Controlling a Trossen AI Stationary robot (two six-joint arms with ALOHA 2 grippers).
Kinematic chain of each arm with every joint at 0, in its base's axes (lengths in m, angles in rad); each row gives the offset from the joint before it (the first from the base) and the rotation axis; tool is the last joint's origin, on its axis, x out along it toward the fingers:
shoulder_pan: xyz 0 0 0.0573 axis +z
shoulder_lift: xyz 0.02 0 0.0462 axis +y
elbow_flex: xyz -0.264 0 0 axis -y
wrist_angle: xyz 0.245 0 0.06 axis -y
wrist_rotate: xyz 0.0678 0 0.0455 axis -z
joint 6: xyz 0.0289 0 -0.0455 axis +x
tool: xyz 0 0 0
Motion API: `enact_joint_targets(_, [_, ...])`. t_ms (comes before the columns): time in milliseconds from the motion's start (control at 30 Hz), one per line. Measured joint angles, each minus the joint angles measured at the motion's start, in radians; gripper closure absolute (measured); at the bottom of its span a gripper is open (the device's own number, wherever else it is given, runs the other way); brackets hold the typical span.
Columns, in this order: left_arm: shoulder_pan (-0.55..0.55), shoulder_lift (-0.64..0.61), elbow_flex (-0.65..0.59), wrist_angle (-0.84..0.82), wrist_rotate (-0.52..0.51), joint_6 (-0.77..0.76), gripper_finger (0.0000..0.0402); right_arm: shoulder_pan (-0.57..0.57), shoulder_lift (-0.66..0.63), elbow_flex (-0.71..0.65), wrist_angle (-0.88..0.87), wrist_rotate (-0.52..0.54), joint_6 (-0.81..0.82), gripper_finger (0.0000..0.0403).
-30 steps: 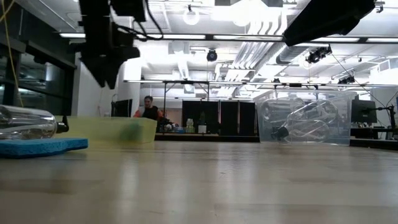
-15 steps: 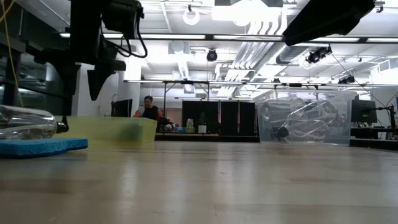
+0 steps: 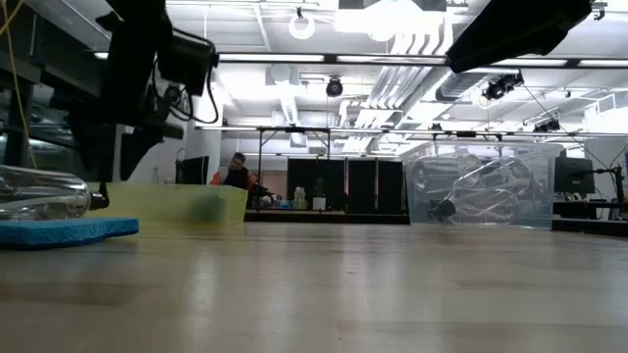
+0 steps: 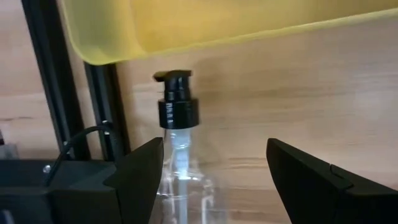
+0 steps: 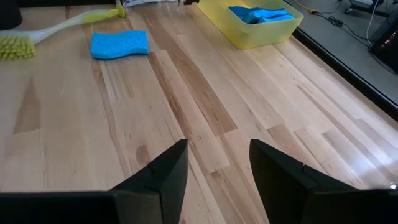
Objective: Pick & Place Kitchen Sink Supplies
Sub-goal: Put the transparent soap dispenser into the transparent bin
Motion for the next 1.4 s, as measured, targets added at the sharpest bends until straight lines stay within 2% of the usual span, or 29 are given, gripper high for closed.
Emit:
enact_joint_targets(333, [0.093, 0.0, -0.118, 0.118, 0.027, 0.054, 0.0126, 0.0, 0.0, 0.0, 0.0, 0.0, -0.002, 0.0237])
enact_joint_targets(600, [0.171, 0.0, -0.154, 0.152, 0.03, 0.128, 0.0126, 0.0, 0.0, 0.0, 0.0, 0.006, -0.001, 0.0237])
enact_joint_targets(867, [0.25, 0.0, -0.217, 0.267, 0.116, 0.209, 0.0126, 0.0, 0.0, 0.0, 0.0, 0.015, -0.001, 0.0237])
enact_joint_targets(1167, [0.253, 0.0, -0.221, 0.269, 0.128, 0.236, 0.0126, 0.0, 0.0, 0.0, 0.0, 0.015, -0.001, 0.0237])
enact_joint_targets(1267, [0.253, 0.0, -0.221, 0.269, 0.129, 0.237, 0.0138, 0.0, 0.0, 0.0, 0.0, 0.015, -0.001, 0.0237])
enact_joint_targets(1400, [0.253, 0.0, -0.221, 0.264, 0.152, 0.269, 0.0186, 0.0, 0.0, 0.0, -0.001, 0.014, -0.008, 0.0237])
